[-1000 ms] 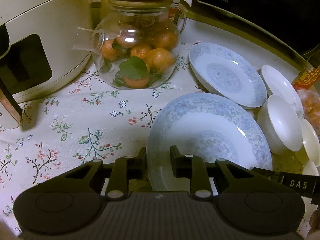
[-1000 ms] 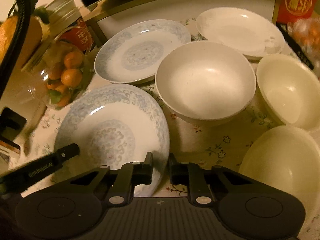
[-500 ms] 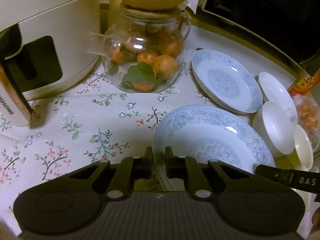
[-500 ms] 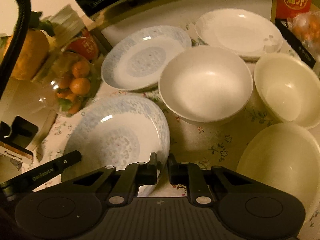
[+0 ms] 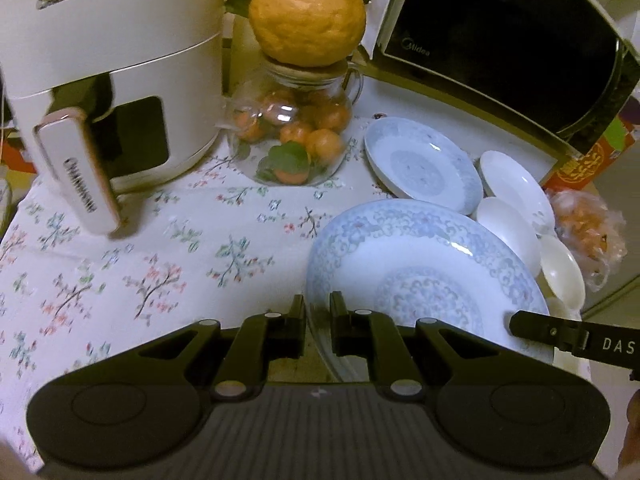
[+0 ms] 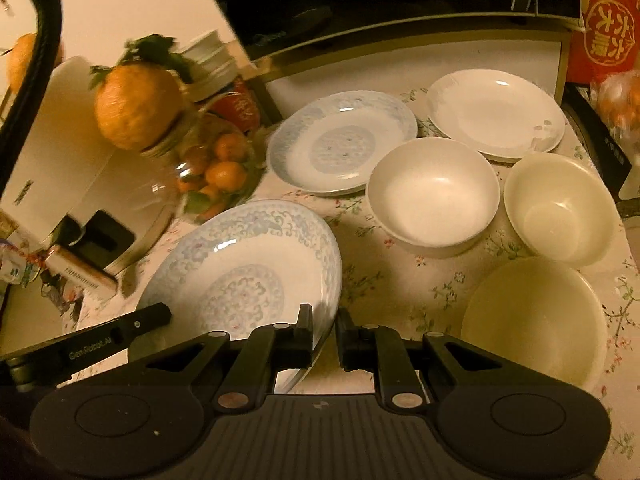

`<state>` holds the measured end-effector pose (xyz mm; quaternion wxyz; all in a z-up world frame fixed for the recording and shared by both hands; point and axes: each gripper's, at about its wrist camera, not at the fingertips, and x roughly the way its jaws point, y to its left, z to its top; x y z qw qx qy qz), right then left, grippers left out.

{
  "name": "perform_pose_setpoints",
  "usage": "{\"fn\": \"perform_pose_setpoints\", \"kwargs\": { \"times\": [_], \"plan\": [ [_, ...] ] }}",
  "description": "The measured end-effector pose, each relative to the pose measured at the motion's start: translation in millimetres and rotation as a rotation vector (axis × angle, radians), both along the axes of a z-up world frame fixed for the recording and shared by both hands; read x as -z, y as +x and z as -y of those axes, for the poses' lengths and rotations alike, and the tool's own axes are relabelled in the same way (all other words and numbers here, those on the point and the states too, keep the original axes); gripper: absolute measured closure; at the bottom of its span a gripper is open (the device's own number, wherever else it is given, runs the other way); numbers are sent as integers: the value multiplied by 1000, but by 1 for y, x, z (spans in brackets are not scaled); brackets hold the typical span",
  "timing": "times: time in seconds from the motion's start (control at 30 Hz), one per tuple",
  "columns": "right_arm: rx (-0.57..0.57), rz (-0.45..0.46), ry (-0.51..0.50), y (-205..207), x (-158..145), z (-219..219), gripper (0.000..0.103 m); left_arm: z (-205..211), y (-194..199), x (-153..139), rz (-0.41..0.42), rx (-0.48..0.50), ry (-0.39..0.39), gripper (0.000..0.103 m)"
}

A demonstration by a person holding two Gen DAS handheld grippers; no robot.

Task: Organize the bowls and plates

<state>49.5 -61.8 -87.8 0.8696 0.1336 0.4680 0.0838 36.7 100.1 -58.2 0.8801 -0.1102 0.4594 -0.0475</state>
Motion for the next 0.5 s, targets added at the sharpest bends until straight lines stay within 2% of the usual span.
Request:
{"fn": "perform_pose_setpoints", "kwargs": {
  "times": [0.5],
  "plan": [
    [-71, -48, -40, -58, 8, -30, 90, -18, -71, 13, -28, -10, 31, 93]
  ]
}}
